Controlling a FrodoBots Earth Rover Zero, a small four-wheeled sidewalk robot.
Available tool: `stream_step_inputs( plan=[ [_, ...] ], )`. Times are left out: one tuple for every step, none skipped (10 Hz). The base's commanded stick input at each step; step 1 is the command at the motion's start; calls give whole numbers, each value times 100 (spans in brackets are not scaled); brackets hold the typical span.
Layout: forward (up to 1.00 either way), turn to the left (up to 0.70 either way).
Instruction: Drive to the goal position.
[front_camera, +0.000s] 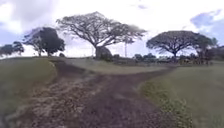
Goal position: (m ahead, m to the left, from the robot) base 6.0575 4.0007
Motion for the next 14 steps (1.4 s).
stream_step_inputs(
  plan=[
    [50,0],
    [50,0],
    [50,0],
    [50,0],
    [50,0],
    [50,0],
    [50,0],
    [50,0],
    [50,0],
    [50,0],
    [50,0],
    [50,0],
    [50,0],
    [50,0]
  ],
)
